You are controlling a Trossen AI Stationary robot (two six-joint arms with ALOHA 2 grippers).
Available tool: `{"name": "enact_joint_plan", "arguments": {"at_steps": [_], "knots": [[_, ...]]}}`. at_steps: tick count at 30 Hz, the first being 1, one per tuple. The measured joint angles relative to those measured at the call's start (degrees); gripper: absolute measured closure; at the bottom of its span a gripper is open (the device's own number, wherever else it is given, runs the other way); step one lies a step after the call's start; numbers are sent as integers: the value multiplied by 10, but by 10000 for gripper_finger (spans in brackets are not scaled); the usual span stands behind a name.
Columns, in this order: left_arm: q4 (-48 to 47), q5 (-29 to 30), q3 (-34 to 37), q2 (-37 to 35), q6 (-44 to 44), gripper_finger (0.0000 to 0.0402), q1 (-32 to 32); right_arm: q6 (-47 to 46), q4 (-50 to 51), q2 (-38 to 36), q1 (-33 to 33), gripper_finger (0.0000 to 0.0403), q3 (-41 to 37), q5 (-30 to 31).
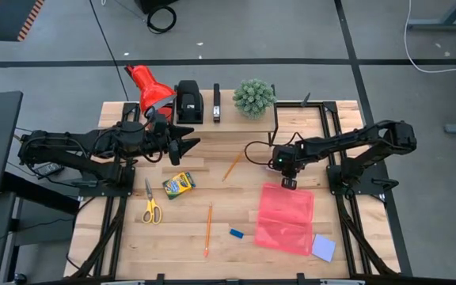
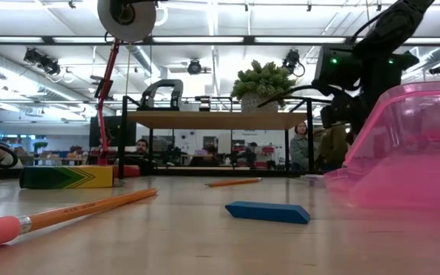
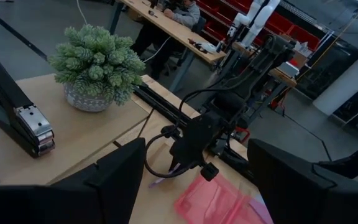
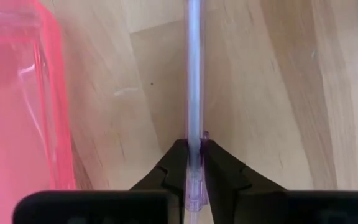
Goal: Pack school essentials
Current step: Put the purple pen into the pink supply box
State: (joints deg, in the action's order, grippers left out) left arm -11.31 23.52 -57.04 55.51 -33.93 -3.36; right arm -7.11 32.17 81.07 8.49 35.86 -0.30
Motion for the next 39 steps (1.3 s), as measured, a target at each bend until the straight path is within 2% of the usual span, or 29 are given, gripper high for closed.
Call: {"name": "enact_joint_plan", "arguments": {"at_steps": [5,11,17,22,27,33,39], "knots": [[0,0,0,0,0,111,0,-4,54,1,0,357,57,-25],[0,0,0,0,0,111,0,-42,165,1,0,357,154,-79],[1,0,0,0,0,111,0,-73,260,0,-1,357,268,-182],[20,0,0,0,1,111,0,-85,288,-1,-28,357,324,-246],[68,0,0,0,32,111,0,-152,290,-1,-92,356,334,-268],[81,-3,0,0,71,111,0,-269,278,-1,-201,356,313,-259],[79,-55,0,1,102,111,0,-379,218,-1,-312,355,311,-221]]}}
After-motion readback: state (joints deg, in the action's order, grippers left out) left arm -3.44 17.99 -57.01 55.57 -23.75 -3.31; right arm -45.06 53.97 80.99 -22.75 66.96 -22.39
